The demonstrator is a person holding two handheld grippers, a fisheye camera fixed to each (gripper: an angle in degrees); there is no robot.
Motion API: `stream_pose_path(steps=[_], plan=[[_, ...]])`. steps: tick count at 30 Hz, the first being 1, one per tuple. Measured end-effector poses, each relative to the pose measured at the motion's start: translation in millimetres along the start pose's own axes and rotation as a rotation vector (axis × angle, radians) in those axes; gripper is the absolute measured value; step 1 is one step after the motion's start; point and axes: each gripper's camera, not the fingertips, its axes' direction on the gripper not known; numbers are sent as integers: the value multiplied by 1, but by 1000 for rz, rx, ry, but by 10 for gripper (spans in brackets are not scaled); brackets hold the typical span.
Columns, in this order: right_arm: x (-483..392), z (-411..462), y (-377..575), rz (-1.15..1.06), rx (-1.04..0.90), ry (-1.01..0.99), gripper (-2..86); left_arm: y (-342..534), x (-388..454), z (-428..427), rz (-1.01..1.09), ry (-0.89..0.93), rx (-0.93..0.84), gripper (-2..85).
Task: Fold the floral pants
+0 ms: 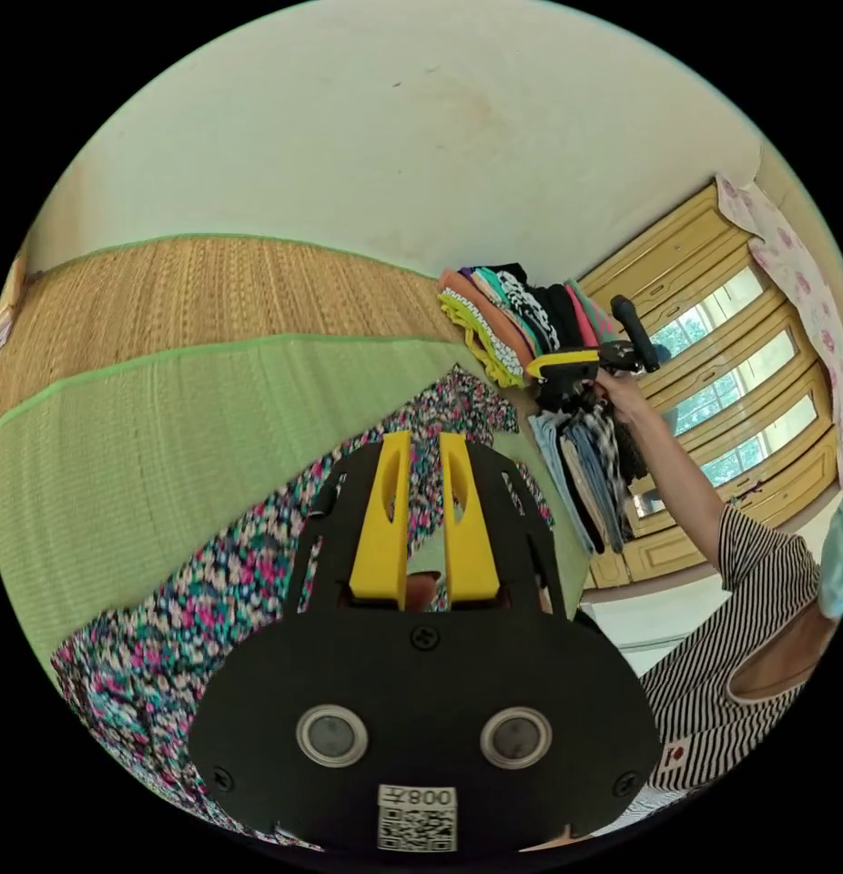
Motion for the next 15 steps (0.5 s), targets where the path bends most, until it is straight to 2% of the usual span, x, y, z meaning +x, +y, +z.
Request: stream_pose_path(steps=[3,5,7,10,11,13,15], plan=[[-19,11,57,15,17,-41,75,80,12,-6,-17,25,-146,74],[-30,17,95,58,12,-64,84,121,28,-7,-29,-39,-231,79],[-40,25,132,137,6,-106,96,151,43,-13,-47,-59,-262,81],[-62,29,149,112,-2,-176,107,180,57,-22,-78,-156,-303,79],[-67,28,150,96,2,-151,105,188,61,-25,-71,-198,-322,75],[-80,34,148,59,-29,42,99,196,63,-28,-74,-273,-337,59],[-79,40,148,45,-49,79,89,202,64,-38,-55,-309,-331,29]])
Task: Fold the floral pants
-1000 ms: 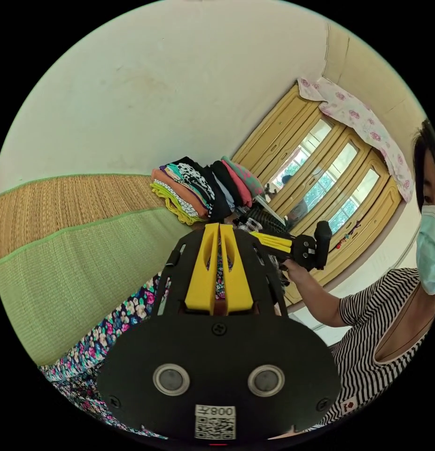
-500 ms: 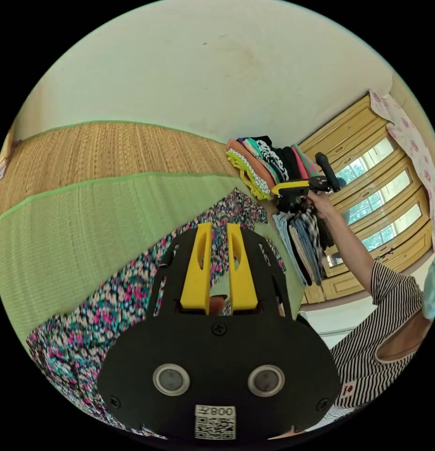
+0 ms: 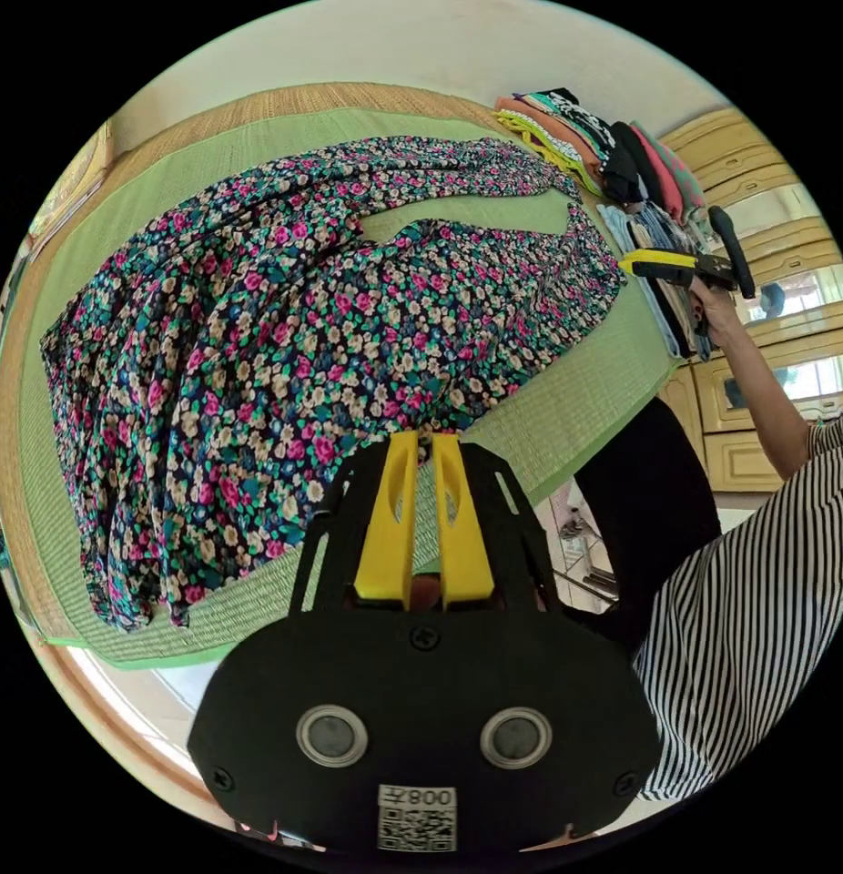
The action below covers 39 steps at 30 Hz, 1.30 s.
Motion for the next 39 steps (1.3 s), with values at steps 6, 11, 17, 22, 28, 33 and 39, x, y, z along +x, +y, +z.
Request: stream_pose_path(steps=[6,11,17,22,28,33,39], plan=[[34,17,7,125,-69,-130,88,33,-4,-26,-34,59,-7,8],[46,19,9,152,-75,-131,71,70,-11,-65,-93,122,88,17],[56,18,10,149,-90,-78,29,149,-73,-133,-477,-64,258,66],[73,14,17,193,-99,-147,12,215,-131,-156,-834,-136,329,70],[94,-6,34,262,-73,-262,7,232,-162,-170,-888,-109,250,13],[111,-36,62,311,-16,-357,7,261,-181,-234,-880,-215,309,4],[125,-51,96,352,-37,-260,7,283,-189,-270,-856,-211,351,21]])
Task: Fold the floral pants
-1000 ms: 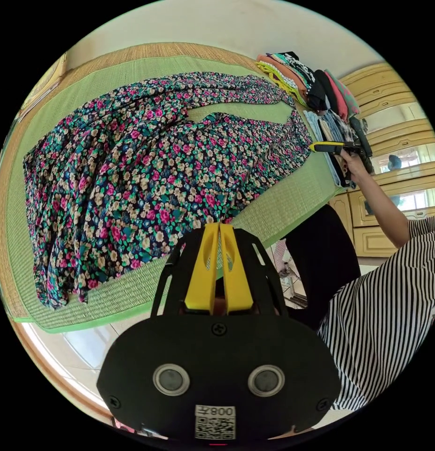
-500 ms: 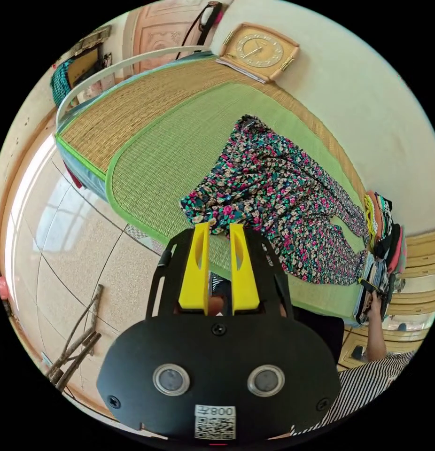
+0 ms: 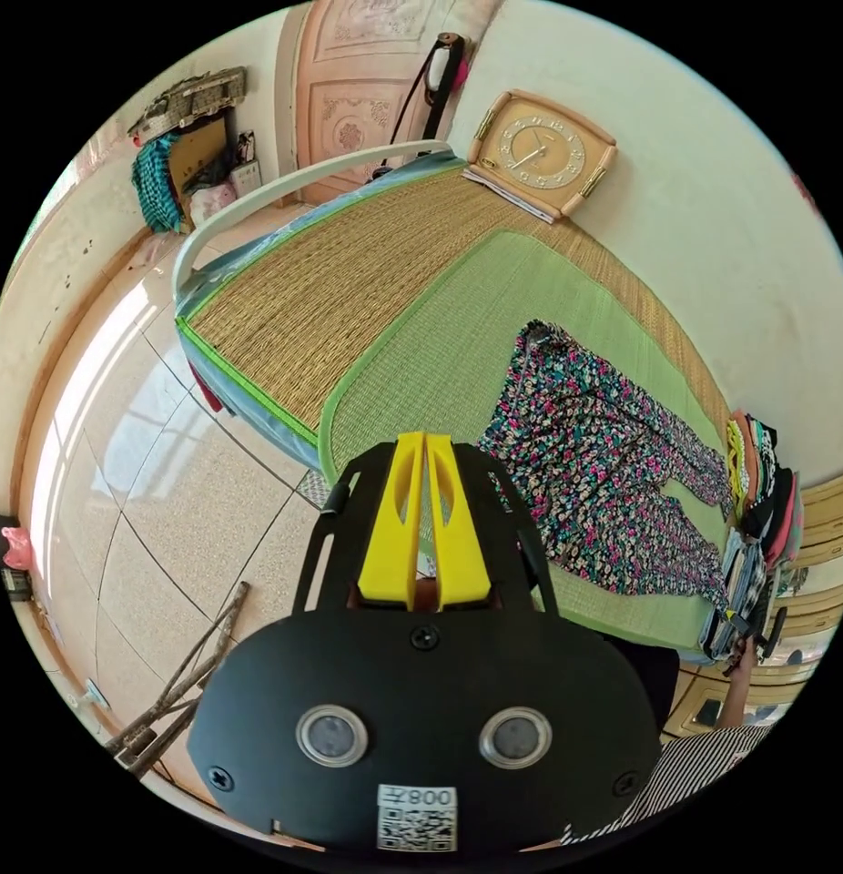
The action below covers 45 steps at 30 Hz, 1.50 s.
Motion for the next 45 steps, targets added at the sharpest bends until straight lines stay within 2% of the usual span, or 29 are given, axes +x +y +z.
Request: stream_pose_path(steps=[3,6,8,11,20,27,33,40,45], plan=[[11,4,-1,28,-23,-11,7,9,12,20,47,109,-98,54],[13,8,-8,38,-42,5,7,12,21,39,52,103,-188,60],[12,12,-14,25,-67,24,7,10,25,33,71,4,-161,40],[10,14,-22,3,-86,53,8,-1,23,20,108,-7,-189,19],[7,-10,-29,-45,-71,71,8,-41,-11,-62,107,-43,-42,7],[22,19,-27,-25,-228,25,15,-51,-24,-44,102,-164,-194,17],[32,37,-25,21,-266,-13,49,-46,-31,-49,29,-169,-177,51],[39,24,-22,77,-182,-117,70,-43,-46,-66,-117,-40,-72,69],[37,3,-23,114,-89,-165,82,-67,-7,-63,4,94,-6,73]])
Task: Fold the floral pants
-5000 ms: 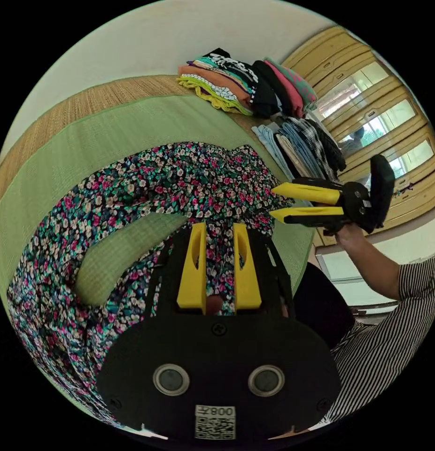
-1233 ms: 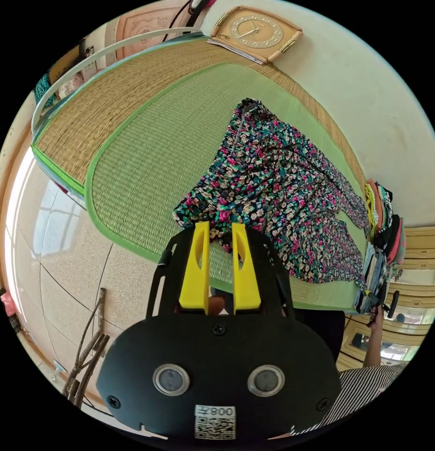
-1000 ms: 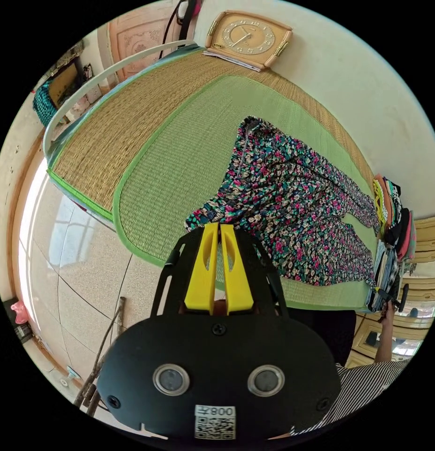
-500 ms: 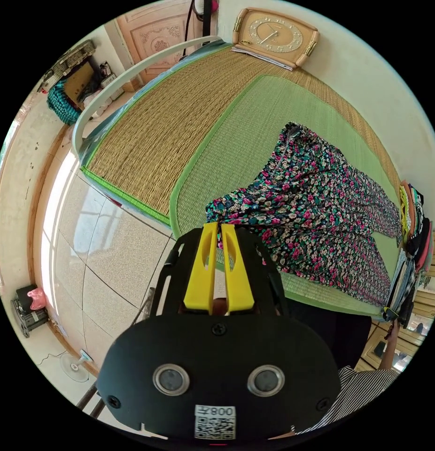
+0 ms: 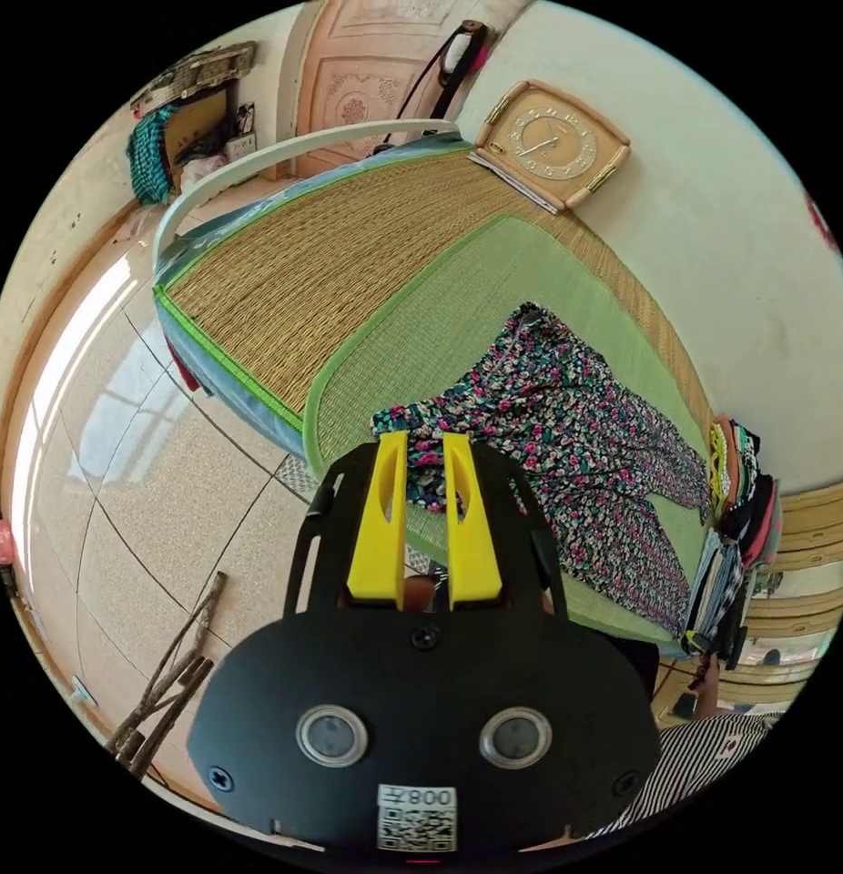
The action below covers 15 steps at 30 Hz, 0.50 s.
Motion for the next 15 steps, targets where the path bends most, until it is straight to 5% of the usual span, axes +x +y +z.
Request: stream_pose_path(steps=[6,15], plan=[[-49,-17,-48,-123,138,-45,83,-72,84,54,213,82,-48,77],[-202,12,-199,-548,207,41,85,-159,151,138,270,-120,-163,66]])
